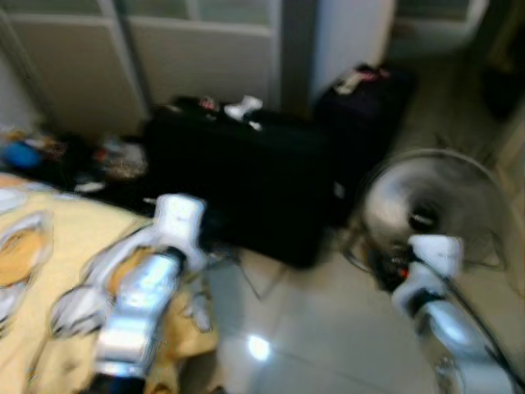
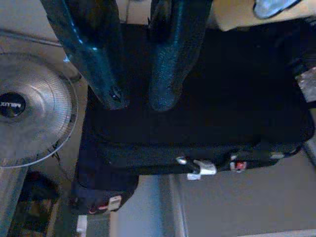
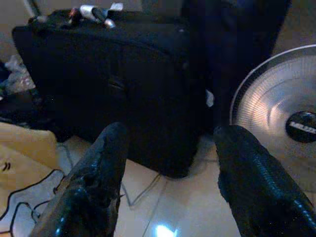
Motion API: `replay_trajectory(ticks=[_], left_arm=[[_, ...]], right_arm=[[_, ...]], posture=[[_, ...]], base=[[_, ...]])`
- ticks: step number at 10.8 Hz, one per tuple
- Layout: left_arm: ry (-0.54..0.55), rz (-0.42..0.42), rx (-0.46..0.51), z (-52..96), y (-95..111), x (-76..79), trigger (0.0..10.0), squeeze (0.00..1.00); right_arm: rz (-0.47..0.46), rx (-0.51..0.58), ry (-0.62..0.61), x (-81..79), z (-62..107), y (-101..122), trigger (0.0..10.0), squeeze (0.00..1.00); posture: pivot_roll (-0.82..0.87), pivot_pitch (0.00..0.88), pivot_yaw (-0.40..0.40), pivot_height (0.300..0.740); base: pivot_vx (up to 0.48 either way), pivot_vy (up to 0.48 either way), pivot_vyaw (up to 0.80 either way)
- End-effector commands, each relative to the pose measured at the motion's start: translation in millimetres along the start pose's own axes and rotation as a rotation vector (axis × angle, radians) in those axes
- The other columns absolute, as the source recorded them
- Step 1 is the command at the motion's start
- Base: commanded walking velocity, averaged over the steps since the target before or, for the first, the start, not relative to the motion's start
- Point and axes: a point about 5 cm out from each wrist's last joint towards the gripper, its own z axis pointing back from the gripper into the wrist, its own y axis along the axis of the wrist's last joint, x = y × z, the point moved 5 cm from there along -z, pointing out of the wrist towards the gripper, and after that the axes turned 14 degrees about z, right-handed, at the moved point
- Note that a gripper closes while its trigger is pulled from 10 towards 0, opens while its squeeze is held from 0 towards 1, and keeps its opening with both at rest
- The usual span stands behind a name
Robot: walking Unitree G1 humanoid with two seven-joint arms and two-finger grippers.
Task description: Clean up the room
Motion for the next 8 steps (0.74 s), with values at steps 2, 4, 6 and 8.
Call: replay_trajectory(ticks=[2,4,6,8], left_arm=[[-0.027,0.001,0.0,-2.9,1,8.4,10.0,0.0],[-0.023,0.001,-0.013,-1.9,-3,5.6,10.0,0.0],[-0.016,0.002,-0.032,-0.5,-8,4.6,10.0,0.0],[0.005,0.015,-0.063,2.1,-14,2.7,10.0,0.0]], right_arm=[[0.005,-0.014,-0.021,7.6,0.8,-5,10.0,0.0],[0.003,-0.021,-0.007,3.5,-2.5,-8,10.0,0.0],[0.01,-0.026,0.007,1.3,-4.5,-9,10.0,0.0],[0.007,-0.027,0.006,1.2,-5.3,-10,10.0,0.0]], posture=[[-0.05,0.0,0.062,0.74],[-0.05,0.0,0.065,0.74],[-0.05,0.0,0.065,0.74],[-0.04,0.0,0.066,0.74]], base=[[0.343,0.0,0.0],[0.326,0.0,0.0],[0.0,0.0,0.0],[0.0,0.0,0.0]])
